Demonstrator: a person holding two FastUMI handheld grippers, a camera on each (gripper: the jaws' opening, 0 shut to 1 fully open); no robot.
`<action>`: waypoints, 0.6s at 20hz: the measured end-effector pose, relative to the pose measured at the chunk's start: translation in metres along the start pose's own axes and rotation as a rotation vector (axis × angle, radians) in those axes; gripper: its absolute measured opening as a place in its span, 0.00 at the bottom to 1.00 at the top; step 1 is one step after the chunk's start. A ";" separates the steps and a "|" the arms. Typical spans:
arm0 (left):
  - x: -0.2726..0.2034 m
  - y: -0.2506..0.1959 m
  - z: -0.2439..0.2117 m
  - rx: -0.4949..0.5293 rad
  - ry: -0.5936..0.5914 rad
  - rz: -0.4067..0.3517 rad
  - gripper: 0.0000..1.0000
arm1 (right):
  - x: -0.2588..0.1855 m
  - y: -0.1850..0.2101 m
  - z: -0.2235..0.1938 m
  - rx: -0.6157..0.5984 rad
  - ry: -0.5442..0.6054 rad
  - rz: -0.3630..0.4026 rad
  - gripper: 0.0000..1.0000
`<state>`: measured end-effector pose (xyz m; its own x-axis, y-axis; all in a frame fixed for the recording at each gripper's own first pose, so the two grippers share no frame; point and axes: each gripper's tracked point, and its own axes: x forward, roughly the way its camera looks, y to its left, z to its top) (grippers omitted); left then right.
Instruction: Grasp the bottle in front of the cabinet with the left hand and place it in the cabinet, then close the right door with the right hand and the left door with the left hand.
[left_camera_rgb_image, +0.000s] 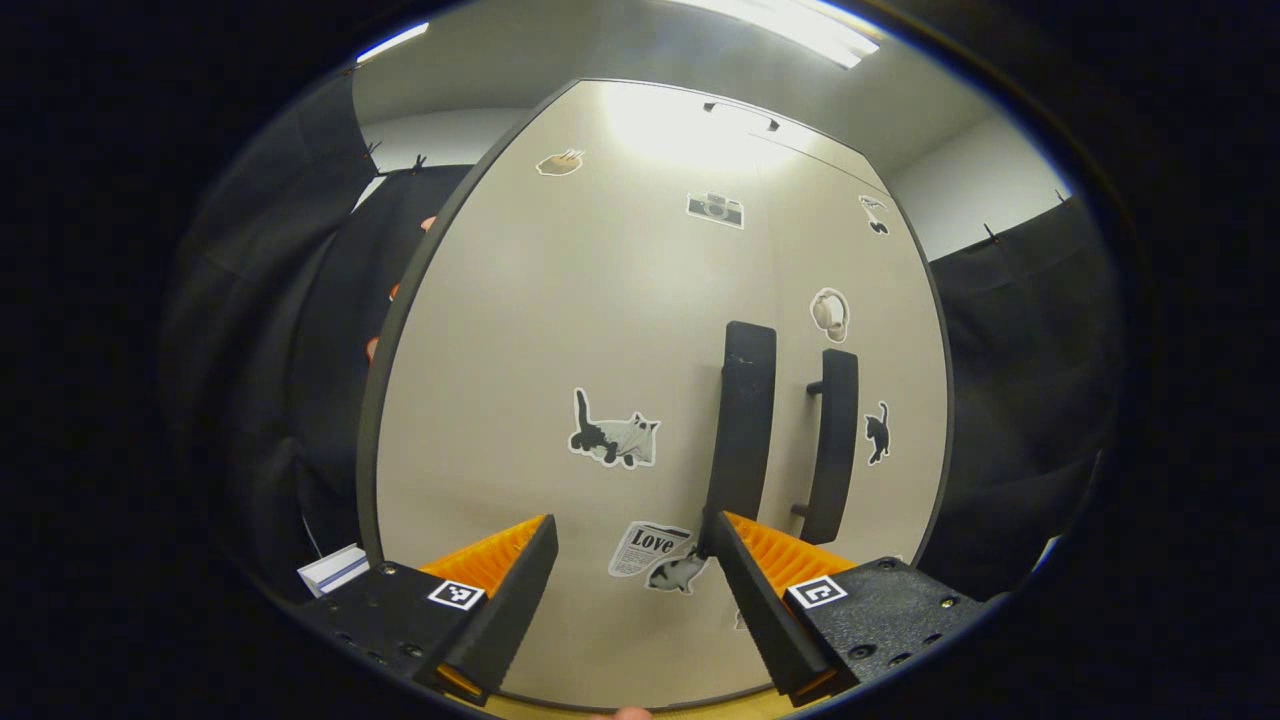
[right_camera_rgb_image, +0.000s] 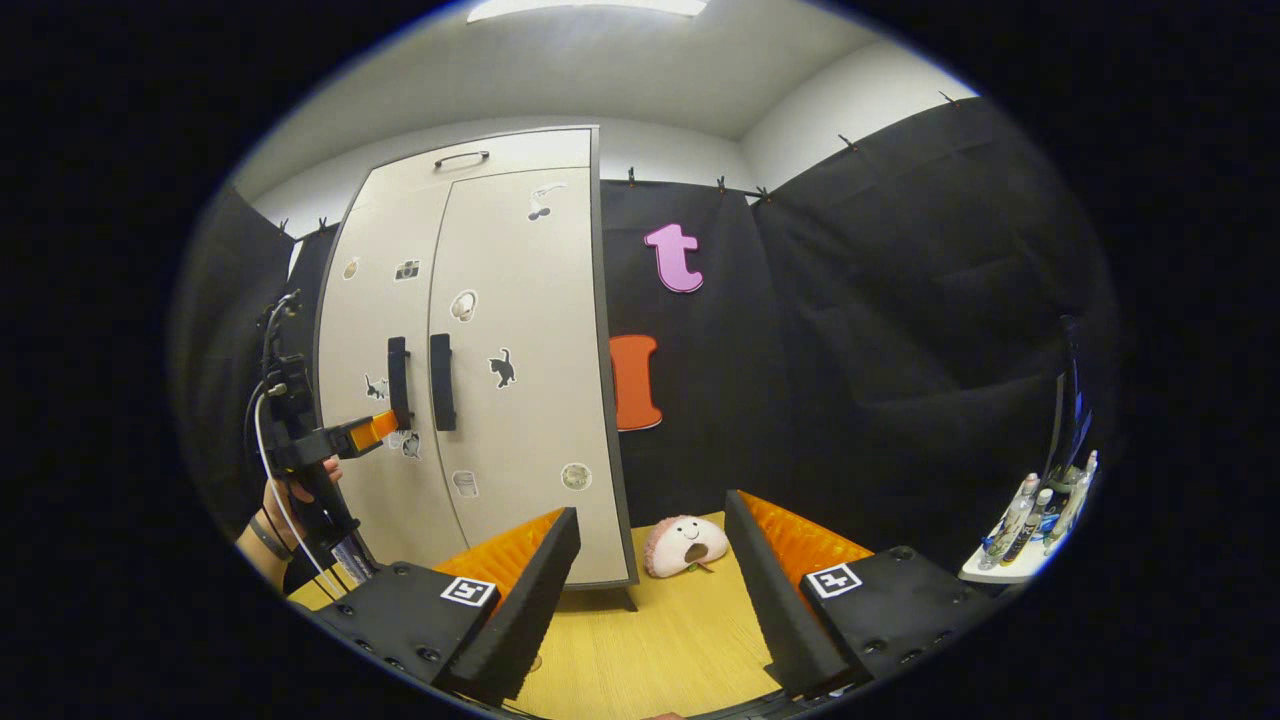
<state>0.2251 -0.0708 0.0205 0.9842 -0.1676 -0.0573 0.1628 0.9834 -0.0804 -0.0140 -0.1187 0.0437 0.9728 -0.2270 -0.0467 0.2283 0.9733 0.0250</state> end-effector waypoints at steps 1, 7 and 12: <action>-0.003 0.001 0.001 -0.006 -0.002 0.004 0.95 | 0.000 0.002 -0.002 0.003 0.000 0.002 0.97; -0.044 0.006 0.013 -0.075 -0.017 -0.016 0.95 | 0.006 0.019 -0.023 0.008 0.054 0.045 0.98; -0.097 0.029 0.026 -0.080 -0.041 0.020 0.95 | 0.019 0.040 -0.031 0.013 0.076 0.100 0.98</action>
<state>0.1359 -0.0239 0.0494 0.9895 -0.1433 -0.0190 0.1385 0.9775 -0.1591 0.0127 -0.0833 0.0133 0.9849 -0.1255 -0.1189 0.1317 0.9902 0.0462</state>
